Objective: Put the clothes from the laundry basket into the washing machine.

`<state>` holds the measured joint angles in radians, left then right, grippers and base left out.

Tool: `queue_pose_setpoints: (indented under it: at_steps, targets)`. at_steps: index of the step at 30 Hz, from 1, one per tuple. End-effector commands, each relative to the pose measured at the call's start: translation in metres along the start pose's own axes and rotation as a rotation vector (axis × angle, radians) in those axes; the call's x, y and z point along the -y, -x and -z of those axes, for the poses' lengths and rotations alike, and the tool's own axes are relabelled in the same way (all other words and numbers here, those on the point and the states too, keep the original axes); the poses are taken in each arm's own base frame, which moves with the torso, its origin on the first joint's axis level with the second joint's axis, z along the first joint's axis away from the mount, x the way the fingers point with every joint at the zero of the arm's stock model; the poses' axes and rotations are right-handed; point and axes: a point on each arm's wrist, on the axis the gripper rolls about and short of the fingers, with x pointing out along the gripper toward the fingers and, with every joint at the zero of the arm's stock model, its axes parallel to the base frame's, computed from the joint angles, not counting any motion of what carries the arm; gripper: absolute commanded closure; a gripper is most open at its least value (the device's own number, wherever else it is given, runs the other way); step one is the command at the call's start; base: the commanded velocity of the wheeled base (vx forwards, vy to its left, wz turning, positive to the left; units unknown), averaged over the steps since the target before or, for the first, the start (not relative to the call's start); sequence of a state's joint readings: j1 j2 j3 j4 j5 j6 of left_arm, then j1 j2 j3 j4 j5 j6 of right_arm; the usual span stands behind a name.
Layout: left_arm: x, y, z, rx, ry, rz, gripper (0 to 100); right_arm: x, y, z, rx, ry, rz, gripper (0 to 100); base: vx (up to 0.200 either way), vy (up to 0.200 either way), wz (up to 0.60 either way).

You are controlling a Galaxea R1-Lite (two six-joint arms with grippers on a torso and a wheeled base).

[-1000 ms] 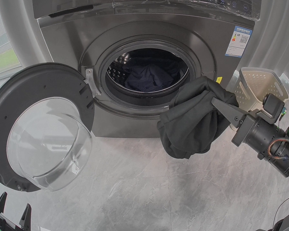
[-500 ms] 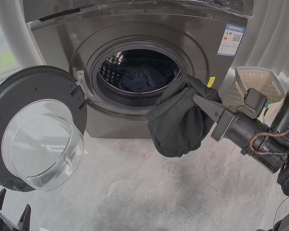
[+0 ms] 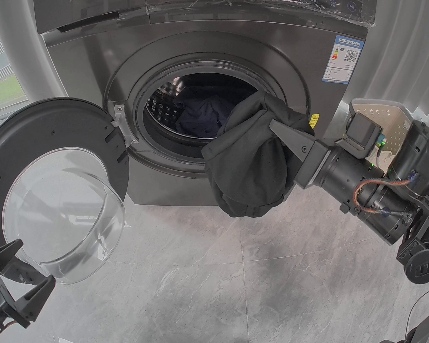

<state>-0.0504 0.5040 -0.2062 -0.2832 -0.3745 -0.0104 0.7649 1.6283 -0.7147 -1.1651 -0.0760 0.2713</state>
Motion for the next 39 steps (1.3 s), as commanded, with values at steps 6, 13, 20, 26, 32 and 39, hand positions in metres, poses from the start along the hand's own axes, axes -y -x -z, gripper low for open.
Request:
queue_pose_setpoints:
  at_steps: [6, 13, 20, 26, 32, 39]
  targets:
    - [-0.002, -0.143, 0.015, -0.243, 0.083, 0.354, 0, -0.017, -0.022, -0.013, 0.066, -0.017, -0.079, 100, 0.0, 0.0, 0.0]
    - [0.014, -0.168, 0.027, -0.294, 0.08, 0.411, 0, -0.019, -0.025, -0.017, 0.084, -0.018, -0.084, 100, 0.0, 0.0, 0.0]
    - [0.024, -0.199, 0.026, -0.31, 0.111, 0.443, 0, -0.024, -0.036, -0.011, 0.085, -0.05, -0.092, 100, 0.0, 0.0, 0.0]
    - [0.032, -0.22, 0.019, -0.288, 0.162, 0.472, 0, -0.024, -0.036, -0.011, 0.081, -0.053, -0.09, 100, 0.0, 0.0, 0.0]
    - [0.035, -0.245, 0.02, -0.259, 0.163, 0.479, 0, -0.023, -0.035, -0.01, 0.077, -0.051, -0.086, 100, 0.0, 0.0, 0.0]
    - [0.037, -0.278, 0.031, -0.206, 0.157, 0.481, 0, -0.023, -0.032, -0.008, 0.067, -0.05, -0.084, 100, 0.0, 0.0, 0.0]
